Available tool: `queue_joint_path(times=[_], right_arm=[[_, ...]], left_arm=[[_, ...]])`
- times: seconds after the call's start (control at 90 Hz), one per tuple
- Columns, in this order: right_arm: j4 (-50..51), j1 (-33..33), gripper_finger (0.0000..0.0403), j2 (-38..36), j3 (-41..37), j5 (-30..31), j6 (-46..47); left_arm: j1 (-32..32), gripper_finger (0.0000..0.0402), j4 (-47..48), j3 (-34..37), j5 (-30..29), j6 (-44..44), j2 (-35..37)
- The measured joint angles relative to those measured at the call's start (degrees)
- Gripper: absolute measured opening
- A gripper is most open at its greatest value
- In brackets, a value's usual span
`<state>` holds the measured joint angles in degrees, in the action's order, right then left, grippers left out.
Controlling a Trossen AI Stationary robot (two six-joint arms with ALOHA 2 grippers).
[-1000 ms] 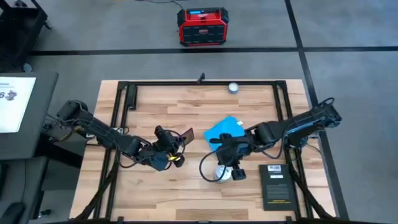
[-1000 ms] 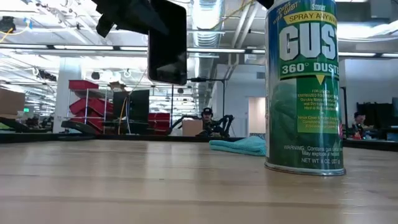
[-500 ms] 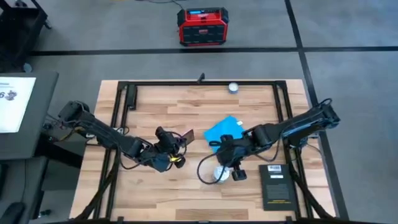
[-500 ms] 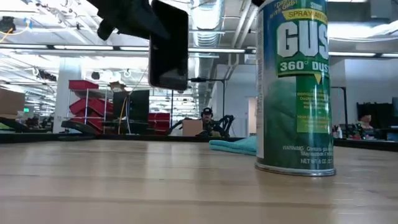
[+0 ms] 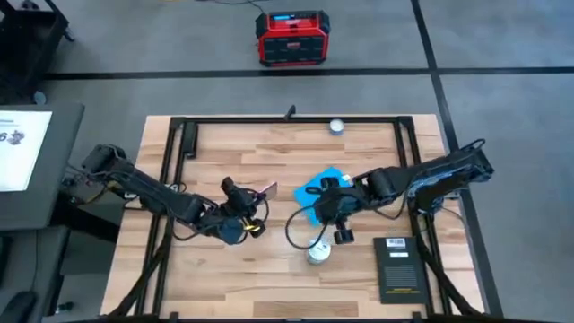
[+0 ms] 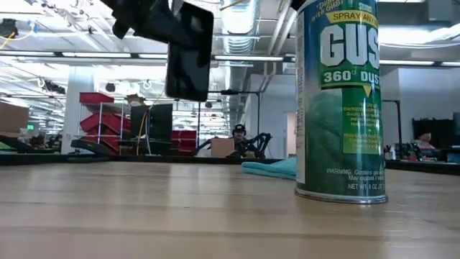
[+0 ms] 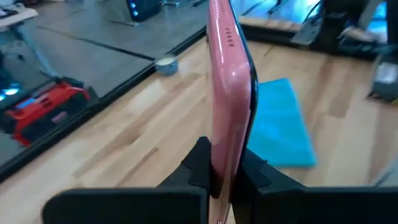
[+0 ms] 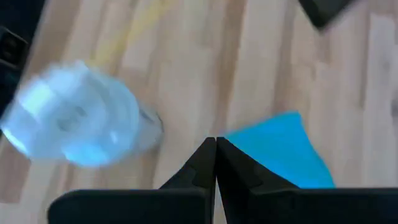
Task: Apply microfiber cloth
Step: Wipe the device with a microfiber cloth
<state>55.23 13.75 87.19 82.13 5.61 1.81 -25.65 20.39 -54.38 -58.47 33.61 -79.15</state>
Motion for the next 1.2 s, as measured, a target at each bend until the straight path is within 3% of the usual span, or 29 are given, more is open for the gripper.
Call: queue_joint_path(times=[0.167, 0.311, 0.522, 0.867, 1.011, 1.2], right_arm=[[5.8, -1.3, 0.0, -2.3, 0.0, 3.9, 2.0], [2.9, -0.3, 0.0, -7.1, -2.2, 4.0, 2.1], [-10.4, -0.4, 0.0, -19.4, -18.5, 3.5, 5.5], [-37.7, -1.3, 0.0, -36.1, -44.8, 3.6, 10.5], [-45.0, -3.0, 0.0, -36.8, -51.8, 3.5, 11.8], [-43.9, -5.8, 0.0, -30.1, -51.8, 2.4, 13.1]], left_arm=[[0.4, 0.0004, 2.6, 0.0, -0.6, -0.6, 0.0], [0.0, 0.0004, 3.3, 0.0, -1.2, -2.8, 0.5], [-0.4, 0.0004, 5.6, 0.5, -0.1, -3.8, 2.3], [0.6, 0.0004, -2.2, 6.3, 3.1, -11.8, 8.4], [3.4, 0.0004, -8.2, 10.5, 8.1, -16.3, 10.4], [7.5, 0.0004, -13.7, 14.0, 12.7, -19.4, 11.5]])
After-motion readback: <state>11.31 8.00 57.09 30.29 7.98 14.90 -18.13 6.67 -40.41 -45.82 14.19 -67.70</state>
